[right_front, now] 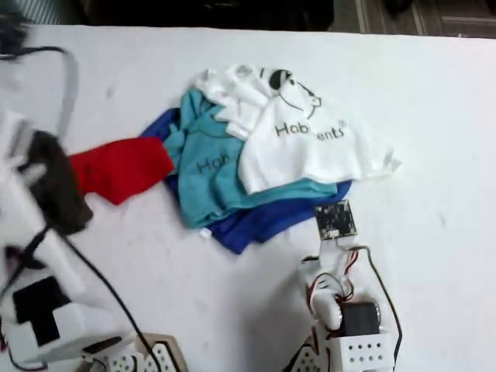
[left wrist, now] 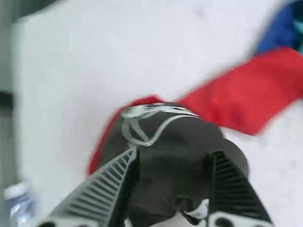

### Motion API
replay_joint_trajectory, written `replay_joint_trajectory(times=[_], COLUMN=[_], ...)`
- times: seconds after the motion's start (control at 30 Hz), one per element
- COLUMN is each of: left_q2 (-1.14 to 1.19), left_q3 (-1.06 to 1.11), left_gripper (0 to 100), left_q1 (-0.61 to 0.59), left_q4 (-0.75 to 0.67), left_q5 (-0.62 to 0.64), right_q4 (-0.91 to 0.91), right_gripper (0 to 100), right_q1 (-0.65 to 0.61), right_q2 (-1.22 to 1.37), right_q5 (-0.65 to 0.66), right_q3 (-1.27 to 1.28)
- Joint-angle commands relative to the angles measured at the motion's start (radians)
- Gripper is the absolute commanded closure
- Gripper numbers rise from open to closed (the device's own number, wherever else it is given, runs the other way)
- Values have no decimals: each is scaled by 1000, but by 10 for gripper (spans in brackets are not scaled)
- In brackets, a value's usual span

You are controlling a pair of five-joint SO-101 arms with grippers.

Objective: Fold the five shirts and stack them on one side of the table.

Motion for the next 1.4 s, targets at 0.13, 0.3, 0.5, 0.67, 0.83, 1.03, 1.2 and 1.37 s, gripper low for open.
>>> replay_joint_trajectory(times=[0.13,0.3,0.5,0.67,0.83,1.03,1.2,1.37], left_q2=[170,378,648,834,960,983,878,651], left_q3=[347,417,258,-41,-376,-838,-1028,-947], left_gripper=[905,847,823,821,823,820,771,718], left_q1=[166,165,-50,-292,-460,-496,-486,-447], left_q4=[-222,-333,-388,-382,-265,64,54,54], left_q5=[-11,-12,-14,-18,-104,-101,-57,-55], right_q4=[-1,-1,-1,-1,-1,-1,-1,-1], right_gripper=[980,980,980,980,980,980,980,980], right_q1=[-2,-2,-2,-2,-2,-2,-2,-2], right_q2=[-5,-5,-5,-5,-5,-5,-5,-5], right_q5=[5,5,5,5,5,5,5,5], right_q3=[8,8,8,8,8,8,8,8])
